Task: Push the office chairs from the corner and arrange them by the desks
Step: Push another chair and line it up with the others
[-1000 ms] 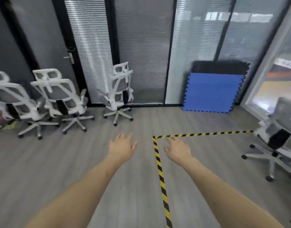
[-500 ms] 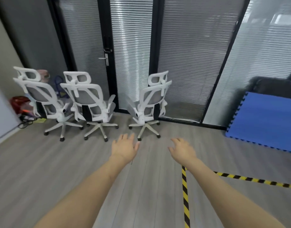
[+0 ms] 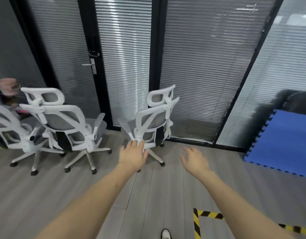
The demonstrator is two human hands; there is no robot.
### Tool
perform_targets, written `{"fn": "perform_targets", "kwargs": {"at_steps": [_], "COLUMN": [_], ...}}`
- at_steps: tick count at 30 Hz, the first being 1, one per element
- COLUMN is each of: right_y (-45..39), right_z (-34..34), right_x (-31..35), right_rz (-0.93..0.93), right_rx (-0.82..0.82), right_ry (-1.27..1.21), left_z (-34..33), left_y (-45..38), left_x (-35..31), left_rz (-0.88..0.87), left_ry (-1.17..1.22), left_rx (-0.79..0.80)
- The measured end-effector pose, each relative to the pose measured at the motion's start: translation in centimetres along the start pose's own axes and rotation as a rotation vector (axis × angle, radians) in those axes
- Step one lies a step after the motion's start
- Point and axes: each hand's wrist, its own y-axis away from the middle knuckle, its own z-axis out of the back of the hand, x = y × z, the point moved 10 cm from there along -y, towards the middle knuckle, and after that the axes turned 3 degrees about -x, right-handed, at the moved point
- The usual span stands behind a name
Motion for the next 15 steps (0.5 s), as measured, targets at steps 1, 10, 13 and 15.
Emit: {"fn": "perform_targets", "kwargs": {"at_steps": [1,10,13,15], "right_y": [-3.4,-37.4,-46.2,-50.9], "right_z": [-0.5,-3.5,-4.9,-5.2], "right_x": [-0.5,-3.1,-4.4,-4.8], "right_rz": [0.011,0.174,0.196,0.228], "right_rx": [0.002,0.005,0.04,0.045], "right_ry": [0.004,-0.017,-0.035,-0.03], "left_z": [-0.5,-5.6,-8.2,-9.6], "left_y": [-3.0,-31.4,-38.7,-42.4], "left_x": [0.0,-1.5,-2.5,-3.3], "left_rz": [0.016,0.167,0.223,0.252], "left_ry": [-0.002,0.033,0.058,0.068], "left_rx": [-0.001,-0.026,0.014,0.054]}}
